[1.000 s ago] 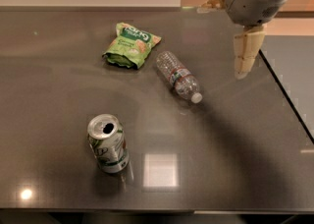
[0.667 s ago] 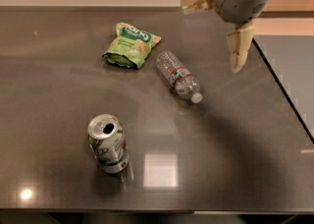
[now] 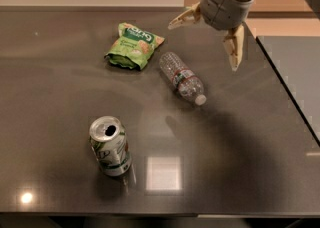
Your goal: Place water bottle upright
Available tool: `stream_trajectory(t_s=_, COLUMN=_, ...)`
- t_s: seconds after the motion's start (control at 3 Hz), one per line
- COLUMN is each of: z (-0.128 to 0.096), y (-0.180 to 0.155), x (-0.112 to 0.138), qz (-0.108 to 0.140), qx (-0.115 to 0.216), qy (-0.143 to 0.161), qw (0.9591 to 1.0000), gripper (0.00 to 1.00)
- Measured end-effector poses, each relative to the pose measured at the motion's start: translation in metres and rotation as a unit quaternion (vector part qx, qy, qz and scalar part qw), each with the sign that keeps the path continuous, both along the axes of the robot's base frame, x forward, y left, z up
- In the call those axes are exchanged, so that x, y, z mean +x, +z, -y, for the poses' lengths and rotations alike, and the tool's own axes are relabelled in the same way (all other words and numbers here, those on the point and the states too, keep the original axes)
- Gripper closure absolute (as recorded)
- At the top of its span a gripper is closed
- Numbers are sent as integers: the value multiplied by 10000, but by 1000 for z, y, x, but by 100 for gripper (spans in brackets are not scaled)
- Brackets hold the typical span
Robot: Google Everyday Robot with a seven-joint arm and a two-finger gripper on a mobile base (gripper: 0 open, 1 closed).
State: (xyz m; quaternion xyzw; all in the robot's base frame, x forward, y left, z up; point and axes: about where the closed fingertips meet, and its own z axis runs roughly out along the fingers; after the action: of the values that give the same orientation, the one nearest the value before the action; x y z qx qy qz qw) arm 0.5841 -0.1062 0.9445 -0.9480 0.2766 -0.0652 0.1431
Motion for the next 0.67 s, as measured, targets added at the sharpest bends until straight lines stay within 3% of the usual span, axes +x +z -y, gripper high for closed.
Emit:
stream_trajectory(t_s=0.33, z=-7, y=-17, x=4, qz=9, qx=-403, qy=925, qw=9949, gripper=0)
stream_trajectory(t_s=0.67, z=-14, y=-30, x=17, qz=-23, qx=-699, qy=1557, qw=9853, gripper=0)
